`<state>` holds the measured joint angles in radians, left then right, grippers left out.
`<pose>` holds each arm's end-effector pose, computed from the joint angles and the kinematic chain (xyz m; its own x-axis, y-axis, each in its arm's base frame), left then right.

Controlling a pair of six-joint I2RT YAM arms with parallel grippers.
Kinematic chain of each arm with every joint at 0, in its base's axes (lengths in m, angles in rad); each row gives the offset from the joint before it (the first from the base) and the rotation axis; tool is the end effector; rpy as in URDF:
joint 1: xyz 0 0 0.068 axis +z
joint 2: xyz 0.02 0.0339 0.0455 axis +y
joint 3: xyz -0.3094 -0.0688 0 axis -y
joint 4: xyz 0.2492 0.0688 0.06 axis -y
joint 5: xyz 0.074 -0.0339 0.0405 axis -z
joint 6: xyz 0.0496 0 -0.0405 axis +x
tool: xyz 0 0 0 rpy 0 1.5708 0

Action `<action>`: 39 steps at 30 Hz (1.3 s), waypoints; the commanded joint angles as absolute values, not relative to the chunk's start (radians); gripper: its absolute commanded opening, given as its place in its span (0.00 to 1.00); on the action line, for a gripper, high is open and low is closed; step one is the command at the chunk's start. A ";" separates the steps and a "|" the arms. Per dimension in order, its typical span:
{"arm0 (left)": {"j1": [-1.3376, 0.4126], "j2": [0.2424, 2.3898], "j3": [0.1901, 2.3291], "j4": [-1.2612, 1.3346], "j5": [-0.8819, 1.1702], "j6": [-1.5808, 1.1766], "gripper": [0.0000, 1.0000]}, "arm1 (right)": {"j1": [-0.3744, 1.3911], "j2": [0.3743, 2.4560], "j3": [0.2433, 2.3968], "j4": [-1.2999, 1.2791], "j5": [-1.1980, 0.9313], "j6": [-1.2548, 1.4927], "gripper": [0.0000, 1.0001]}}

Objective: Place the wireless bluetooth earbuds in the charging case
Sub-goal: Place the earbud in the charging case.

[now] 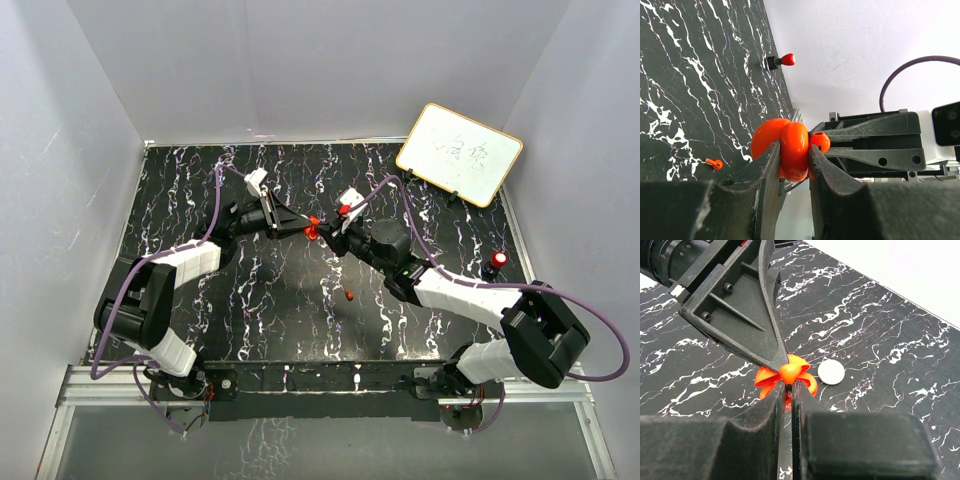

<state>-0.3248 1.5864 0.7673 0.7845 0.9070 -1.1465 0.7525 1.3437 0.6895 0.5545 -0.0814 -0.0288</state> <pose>0.3129 -0.1466 0.2782 -0.8726 -0.2986 -0.3866 0.3582 0.1470 -0.9220 0.2217 0.2131 0.2986 -0.0513 -0.0874 -0.9949 -0.7420 0.6700 -0.0206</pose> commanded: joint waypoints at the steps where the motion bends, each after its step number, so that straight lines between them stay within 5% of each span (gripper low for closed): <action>1: -0.330 1.522 0.774 0.778 0.936 -1.139 0.00 | 0.755 1.345 0.683 0.633 -0.072 -0.049 0.00; 22: -0.332 1.503 0.773 0.766 0.936 -1.132 0.00 | 0.755 1.356 0.685 0.631 -0.071 -0.064 0.00; 28: -0.331 1.509 0.780 0.770 0.934 -1.133 0.00 | 0.755 1.351 0.690 0.614 -0.067 -0.064 0.13; 39: -0.331 1.516 0.782 0.772 0.926 -1.131 0.00 | 0.755 1.312 0.673 0.615 -0.058 -0.060 0.18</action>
<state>-0.3248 1.5581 0.7673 0.7616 0.9066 -1.1336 0.7525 1.3602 0.6891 0.5766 -0.0769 -0.0521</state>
